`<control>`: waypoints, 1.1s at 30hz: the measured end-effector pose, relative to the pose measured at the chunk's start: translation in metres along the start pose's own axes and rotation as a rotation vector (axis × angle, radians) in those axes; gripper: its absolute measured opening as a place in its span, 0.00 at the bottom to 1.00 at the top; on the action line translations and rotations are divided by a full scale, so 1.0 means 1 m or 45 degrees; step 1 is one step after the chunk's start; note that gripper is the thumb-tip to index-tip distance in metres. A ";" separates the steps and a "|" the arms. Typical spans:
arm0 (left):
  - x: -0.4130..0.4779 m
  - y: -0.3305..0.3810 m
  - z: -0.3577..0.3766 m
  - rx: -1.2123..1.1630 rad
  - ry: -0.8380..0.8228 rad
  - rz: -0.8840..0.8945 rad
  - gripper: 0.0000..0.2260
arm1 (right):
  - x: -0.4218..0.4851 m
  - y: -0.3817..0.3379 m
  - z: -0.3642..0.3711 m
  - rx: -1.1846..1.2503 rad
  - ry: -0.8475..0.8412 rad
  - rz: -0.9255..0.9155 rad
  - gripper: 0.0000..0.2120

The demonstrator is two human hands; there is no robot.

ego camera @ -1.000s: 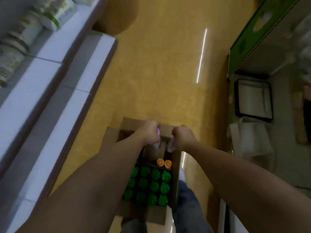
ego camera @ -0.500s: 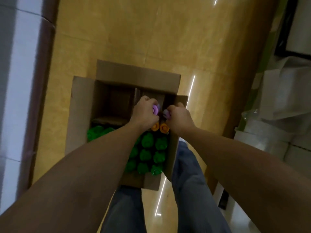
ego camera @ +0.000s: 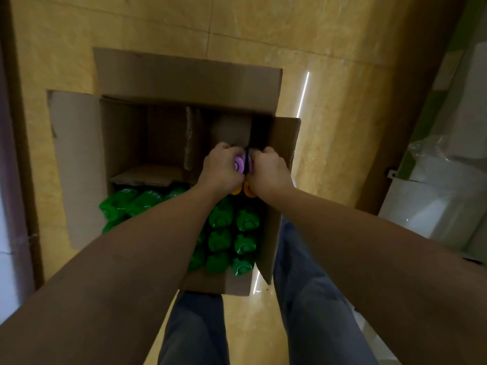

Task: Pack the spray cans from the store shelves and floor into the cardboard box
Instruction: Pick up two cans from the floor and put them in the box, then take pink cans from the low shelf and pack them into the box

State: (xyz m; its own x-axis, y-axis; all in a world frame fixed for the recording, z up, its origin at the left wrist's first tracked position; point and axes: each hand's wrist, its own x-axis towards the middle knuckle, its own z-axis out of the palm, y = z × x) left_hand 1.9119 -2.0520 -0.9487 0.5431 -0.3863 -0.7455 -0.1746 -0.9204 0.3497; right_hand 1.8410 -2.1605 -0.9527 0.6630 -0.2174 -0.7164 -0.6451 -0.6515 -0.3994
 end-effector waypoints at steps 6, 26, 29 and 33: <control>0.021 -0.006 0.014 0.035 -0.043 0.009 0.21 | 0.016 0.006 0.015 -0.136 -0.054 -0.069 0.14; 0.005 -0.013 0.019 -0.116 -0.033 -0.040 0.38 | -0.002 0.013 0.022 0.042 -0.022 -0.032 0.27; -0.005 -0.011 0.011 -0.090 -0.013 -0.034 0.38 | -0.009 0.009 0.010 -0.009 -0.041 0.032 0.32; -0.025 -0.010 -0.003 -0.048 -0.011 -0.003 0.39 | -0.029 -0.003 -0.005 -0.080 -0.017 0.030 0.33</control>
State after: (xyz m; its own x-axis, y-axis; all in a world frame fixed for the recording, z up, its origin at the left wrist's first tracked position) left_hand 1.9026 -2.0328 -0.9314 0.5362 -0.3848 -0.7513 -0.1421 -0.9185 0.3690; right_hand 1.8258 -2.1559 -0.9273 0.6425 -0.2233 -0.7330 -0.6350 -0.6905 -0.3463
